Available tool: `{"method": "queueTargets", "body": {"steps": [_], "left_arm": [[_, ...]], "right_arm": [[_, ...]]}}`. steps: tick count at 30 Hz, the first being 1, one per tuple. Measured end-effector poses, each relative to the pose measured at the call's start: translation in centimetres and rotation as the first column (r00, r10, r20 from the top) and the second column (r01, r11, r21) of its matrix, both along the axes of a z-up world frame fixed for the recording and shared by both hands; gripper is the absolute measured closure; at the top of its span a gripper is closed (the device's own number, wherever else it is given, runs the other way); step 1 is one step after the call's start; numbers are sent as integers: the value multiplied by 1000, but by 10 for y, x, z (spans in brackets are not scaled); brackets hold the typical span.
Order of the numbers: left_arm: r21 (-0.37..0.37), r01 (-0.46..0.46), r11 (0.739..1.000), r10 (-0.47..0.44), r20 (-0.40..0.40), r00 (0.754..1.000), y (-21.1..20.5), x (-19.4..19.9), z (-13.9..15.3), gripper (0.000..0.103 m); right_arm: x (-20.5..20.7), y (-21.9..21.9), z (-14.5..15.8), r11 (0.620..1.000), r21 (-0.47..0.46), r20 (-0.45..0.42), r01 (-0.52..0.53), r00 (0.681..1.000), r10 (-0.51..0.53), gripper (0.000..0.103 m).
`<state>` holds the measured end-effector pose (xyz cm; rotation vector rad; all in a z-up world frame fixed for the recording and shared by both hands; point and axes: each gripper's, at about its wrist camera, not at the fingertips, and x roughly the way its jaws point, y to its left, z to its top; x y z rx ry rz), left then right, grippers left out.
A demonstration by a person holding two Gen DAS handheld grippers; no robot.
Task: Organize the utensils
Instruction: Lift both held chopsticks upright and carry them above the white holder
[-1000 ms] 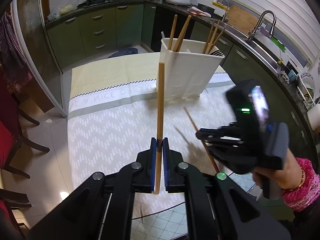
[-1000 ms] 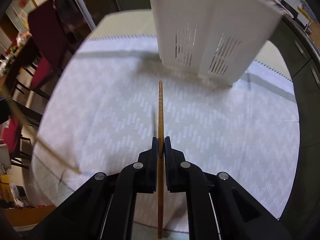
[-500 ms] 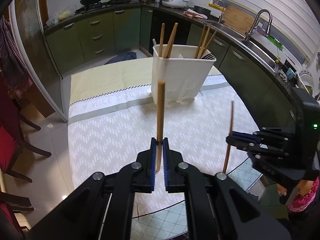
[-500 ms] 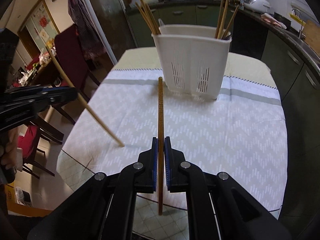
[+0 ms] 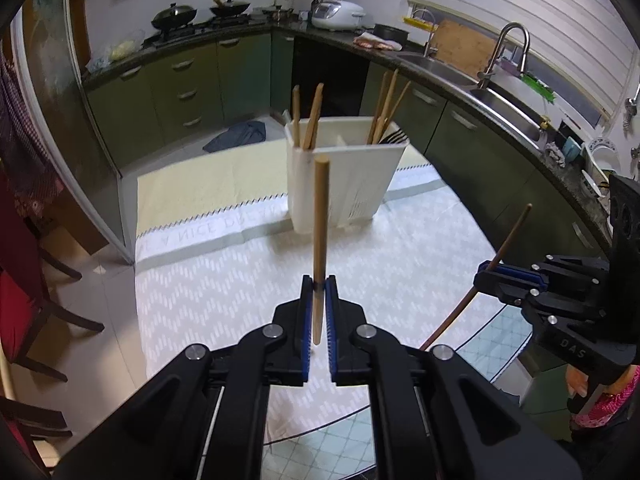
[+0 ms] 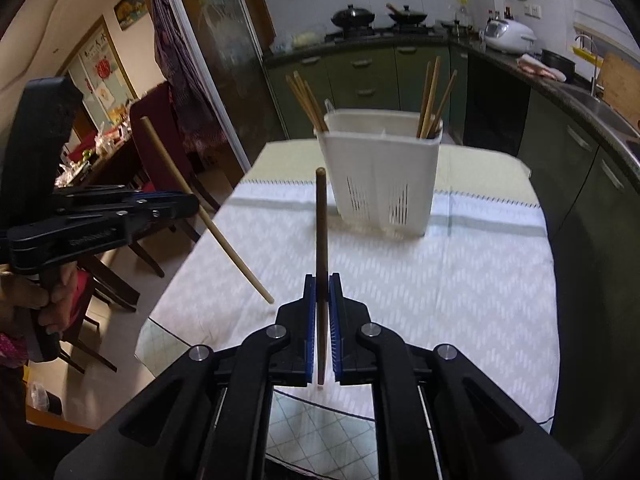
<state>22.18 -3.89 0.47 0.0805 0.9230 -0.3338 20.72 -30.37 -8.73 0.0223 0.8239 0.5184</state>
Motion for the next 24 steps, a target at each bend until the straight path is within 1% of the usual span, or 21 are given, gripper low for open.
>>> {"method": "queueTargets", "body": {"steps": [6,10,15,18,21,24], "left_arm": [[-24,32,999,-31,49,998,-12,6,32,97],[-48,48,998,-43,99,994,-24,17,63,97],[-65,67,996,-54,184,981,-43,34,104,97],[-65,67,996,-51,217,975,-56,48,122,97],[-60,62,996,-46,236,971,-69,63,133,97],[-57,49,997,-34,250,968,-78,81,137,97]], "right_arm": [[-6,-17,25,999,30,47,13,999,-14,96],[-10,-29,34,999,44,63,22,998,-25,96],[-13,-41,38,998,52,65,30,997,-34,96],[-13,-51,38,998,59,63,38,997,-42,96],[-13,-60,37,997,68,60,44,997,-48,96],[-12,-67,35,996,76,54,50,997,-54,96]]}}
